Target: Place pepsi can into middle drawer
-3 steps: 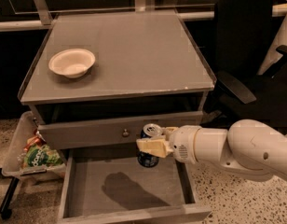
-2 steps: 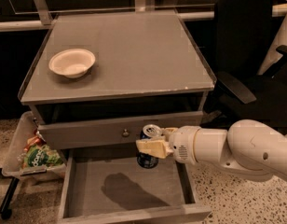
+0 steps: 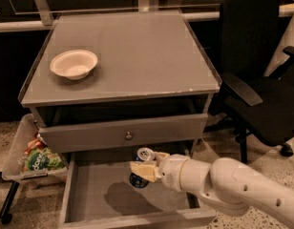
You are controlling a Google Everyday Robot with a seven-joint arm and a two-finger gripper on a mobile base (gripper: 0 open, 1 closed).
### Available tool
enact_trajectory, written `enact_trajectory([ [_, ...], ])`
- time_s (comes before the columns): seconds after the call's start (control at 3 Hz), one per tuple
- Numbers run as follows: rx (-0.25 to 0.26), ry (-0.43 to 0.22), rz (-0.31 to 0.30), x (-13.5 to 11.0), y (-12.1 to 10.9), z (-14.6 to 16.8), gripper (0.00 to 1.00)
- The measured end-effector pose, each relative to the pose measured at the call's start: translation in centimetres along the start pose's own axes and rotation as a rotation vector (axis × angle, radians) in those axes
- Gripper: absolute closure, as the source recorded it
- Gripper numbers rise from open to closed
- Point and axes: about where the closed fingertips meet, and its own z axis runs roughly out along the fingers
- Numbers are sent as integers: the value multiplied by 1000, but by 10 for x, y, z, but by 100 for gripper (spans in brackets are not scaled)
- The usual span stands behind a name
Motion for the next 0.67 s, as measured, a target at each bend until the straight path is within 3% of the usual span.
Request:
enact_trajectory([
  [0.33, 13, -25, 19, 39, -16, 31, 100],
  [0.67, 39, -17, 45, 90, -50, 81, 100],
])
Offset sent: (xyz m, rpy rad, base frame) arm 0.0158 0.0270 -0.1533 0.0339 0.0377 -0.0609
